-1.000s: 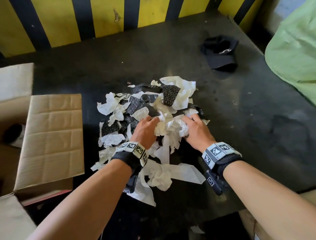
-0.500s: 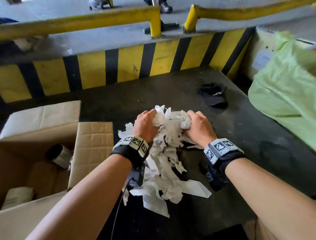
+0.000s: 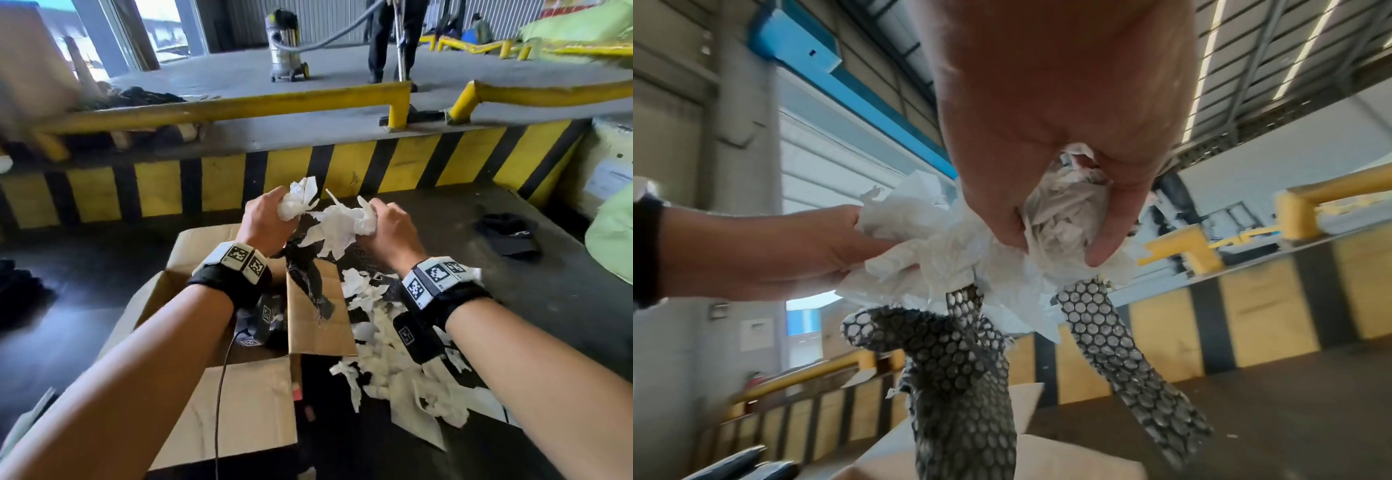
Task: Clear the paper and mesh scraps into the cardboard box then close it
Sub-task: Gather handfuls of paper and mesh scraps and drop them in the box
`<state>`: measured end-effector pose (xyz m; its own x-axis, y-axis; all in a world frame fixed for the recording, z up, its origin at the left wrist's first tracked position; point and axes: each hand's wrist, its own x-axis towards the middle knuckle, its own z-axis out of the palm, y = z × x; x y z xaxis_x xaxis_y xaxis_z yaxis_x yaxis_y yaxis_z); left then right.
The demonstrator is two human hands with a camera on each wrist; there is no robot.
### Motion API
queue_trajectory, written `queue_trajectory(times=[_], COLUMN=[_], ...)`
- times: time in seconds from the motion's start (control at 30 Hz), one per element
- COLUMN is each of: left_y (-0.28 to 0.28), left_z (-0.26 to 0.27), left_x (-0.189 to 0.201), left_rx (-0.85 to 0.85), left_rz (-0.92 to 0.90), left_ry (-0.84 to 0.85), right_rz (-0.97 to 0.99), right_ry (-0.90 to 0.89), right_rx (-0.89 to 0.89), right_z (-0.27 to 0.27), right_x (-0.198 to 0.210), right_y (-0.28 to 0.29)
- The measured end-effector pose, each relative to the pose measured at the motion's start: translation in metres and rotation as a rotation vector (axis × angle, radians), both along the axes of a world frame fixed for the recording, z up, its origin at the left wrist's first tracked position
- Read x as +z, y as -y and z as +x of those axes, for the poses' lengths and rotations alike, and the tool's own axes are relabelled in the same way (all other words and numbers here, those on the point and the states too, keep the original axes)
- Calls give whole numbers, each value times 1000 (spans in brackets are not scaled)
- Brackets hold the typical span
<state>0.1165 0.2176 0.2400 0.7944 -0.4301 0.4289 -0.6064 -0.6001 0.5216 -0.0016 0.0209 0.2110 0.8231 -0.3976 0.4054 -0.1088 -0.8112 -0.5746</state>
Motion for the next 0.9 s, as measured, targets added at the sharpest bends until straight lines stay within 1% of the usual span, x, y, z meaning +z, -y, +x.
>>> queue_trajectory(times=[0.1, 0.2, 0.3, 0.37, 0.43, 0.5, 0.57, 0.63, 0.67, 0.77, 0.83, 0.9], left_y=[-65, -121, -164, -185, -201, -213, -223, -230, -233, -236, -231, -219], left_z=[15, 25, 34, 35, 36, 36, 39, 41, 42, 45, 48, 50], left_x=[7, -3, -31, -55, -82, -108, -132, -150, -156, -160, -155, -143], left_rx=[74, 149, 210, 237, 252, 254, 239, 224, 211, 161, 145, 122], left_rz=[24, 57, 117, 152, 206, 279, 376, 467, 486, 529, 528, 488], left_ry=[-2, -35, -113, -177, -198, -234, -378, -488, -512, -510, -495, -481], right_rz=[24, 72, 122, 137, 137, 125, 100, 71, 54, -29, -60, -59], right_ry=[-12, -56, -157, -217, -290, -400, -532, -602, -607, -595, -583, -553], right_rx=[79, 147, 217, 263, 289, 296, 291, 255, 232, 215, 221, 203], right_z=[25, 47, 64, 74, 82, 88, 90, 91, 90, 86, 82, 78], right_x=[0, -14, -39, -62, -87, -110, -128, -139, -142, -145, -142, -134], right_y=[-59, -111, -152, -174, -192, -204, -210, -212, -211, -204, -198, -187])
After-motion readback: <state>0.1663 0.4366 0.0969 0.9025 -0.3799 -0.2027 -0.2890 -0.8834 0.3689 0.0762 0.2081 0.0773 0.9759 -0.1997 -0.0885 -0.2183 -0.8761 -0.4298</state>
